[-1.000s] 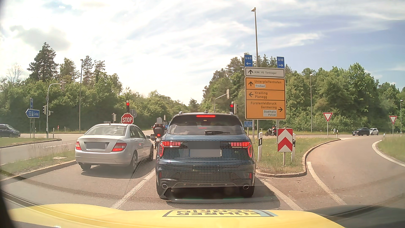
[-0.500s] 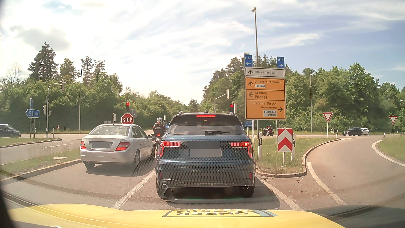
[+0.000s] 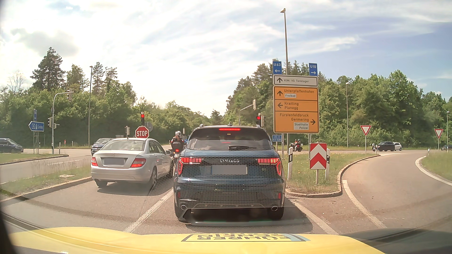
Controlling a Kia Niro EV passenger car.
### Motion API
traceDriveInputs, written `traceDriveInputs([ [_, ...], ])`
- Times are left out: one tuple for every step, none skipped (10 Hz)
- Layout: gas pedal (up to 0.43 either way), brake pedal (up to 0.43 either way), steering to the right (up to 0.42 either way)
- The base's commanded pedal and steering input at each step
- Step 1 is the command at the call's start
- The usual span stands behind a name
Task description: Follow the waypoints while adhering to traffic rules and regulations
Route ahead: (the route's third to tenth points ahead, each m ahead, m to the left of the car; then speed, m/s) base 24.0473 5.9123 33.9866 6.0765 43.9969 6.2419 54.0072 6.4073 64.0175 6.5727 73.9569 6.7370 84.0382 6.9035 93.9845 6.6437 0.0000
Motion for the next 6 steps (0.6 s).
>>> traceDriveInputs([
  [0.000, 0.195, -0.026],
  [0.000, 0.195, -0.026],
  [0.000, 0.201, -0.026],
  [0.000, 0.201, -0.026],
  [0.000, 0.201, -0.026],
  [0.000, 0.201, -0.026],
])
